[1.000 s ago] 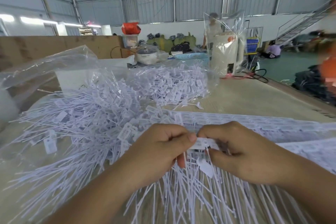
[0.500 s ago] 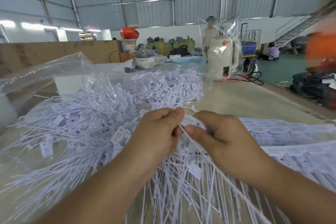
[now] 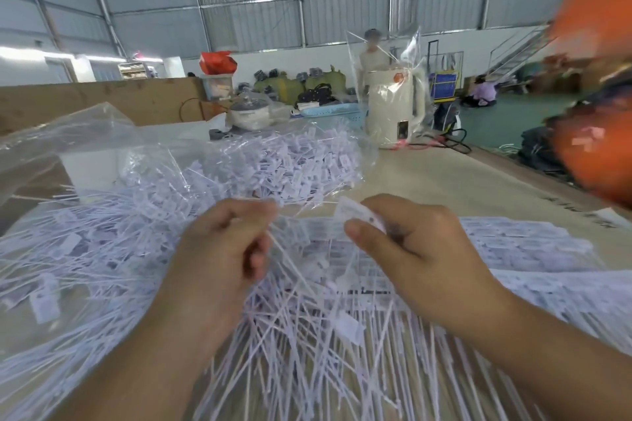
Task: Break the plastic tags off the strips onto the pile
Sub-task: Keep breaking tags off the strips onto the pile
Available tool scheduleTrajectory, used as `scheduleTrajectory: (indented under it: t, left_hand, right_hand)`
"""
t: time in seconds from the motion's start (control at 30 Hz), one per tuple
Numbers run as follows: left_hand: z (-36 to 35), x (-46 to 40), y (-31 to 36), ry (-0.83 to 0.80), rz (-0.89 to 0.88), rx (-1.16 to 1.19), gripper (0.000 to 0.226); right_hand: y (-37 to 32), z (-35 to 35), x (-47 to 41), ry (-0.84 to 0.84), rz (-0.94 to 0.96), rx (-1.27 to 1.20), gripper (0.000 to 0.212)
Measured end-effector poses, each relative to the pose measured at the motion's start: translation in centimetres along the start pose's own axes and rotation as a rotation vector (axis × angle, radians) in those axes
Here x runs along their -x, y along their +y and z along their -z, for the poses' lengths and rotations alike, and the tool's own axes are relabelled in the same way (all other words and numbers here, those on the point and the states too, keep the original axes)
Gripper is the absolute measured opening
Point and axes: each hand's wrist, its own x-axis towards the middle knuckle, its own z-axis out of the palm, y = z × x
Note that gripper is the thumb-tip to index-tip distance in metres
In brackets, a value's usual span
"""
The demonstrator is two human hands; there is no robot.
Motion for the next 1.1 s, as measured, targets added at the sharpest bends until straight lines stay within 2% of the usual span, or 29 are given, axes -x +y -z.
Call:
scheduleTrajectory:
  t: [0.07, 0.1, 0.2, 0.27, 0.37, 0.43, 0.53, 0.67, 0.83, 1.0, 1.1]
  left_hand:
    - [-0.5, 0.7, -0.4, -0.155, -0.054, -0.264, 0.02]
    - [-0.9, 1.1, -0.7, -0.23, -0.052, -0.324, 0.022]
    - [-1.9, 1.9, -1.2, -0.341, 0.016, -0.308, 0.017]
    - [-2.0, 1.9, -1.1, -0.328, 0.048, -0.249, 0.01]
    - [-2.1, 1.9, -1.1, -0.26, 0.064, -0.17, 0.024]
    - [-2.1, 2.0, -1.1, -0.238, 0.062, -0.179, 0.026]
    - [-1.9, 2.1, -1.3, -0.303, 0.054, -0.297, 0.011]
    - [-1.7, 2.1, -1.3, -0.409, 0.064, -0.422, 0.012]
    - [-1.4, 1.7, -0.9, -0.443, 0.053, -0.45, 0.017]
    - [-1.1, 1.5, -1.0, -0.423, 0.042, -0.462, 0.009]
    - [-1.1, 1.4, -0.9, -0.431, 0.048, -0.458, 0.01]
  right_hand:
    - [-0.2, 0.2, 0.0, -0.104, 0.039, -0.008, 0.036]
    - [-0.4, 0.2, 0.1, -0.147, 0.063, -0.025, 0.029]
    - [-0.7, 0.2, 0.3, -0.223, 0.1, -0.07, 0.017]
    - [-0.5, 0.3, 0.4, -0.269, 0.091, -0.048, 0.014]
    - [-0.2, 0.1, 0.6, -0.382, 0.067, -0.023, 0.03]
    - [-0.2, -0.2, 0.8, -0.45, 0.06, -0.005, 0.038]
    - [-0.3, -0.4, 0.9, -0.471, 0.082, 0.028, 0.039]
    - [-0.3, -0.5, 0.8, -0.458, 0.086, 0.064, 0.049]
    - [-0.3, -0.2, 0.5, -0.466, 0.036, -0.01, 0.033]
    - [-0.3, 0.6, 0.1, -0.484, 0.033, 0.106, 0.026]
    - [-0.3, 0.9, 0.1, -0.532, 0.032, 0.22, 0.009]
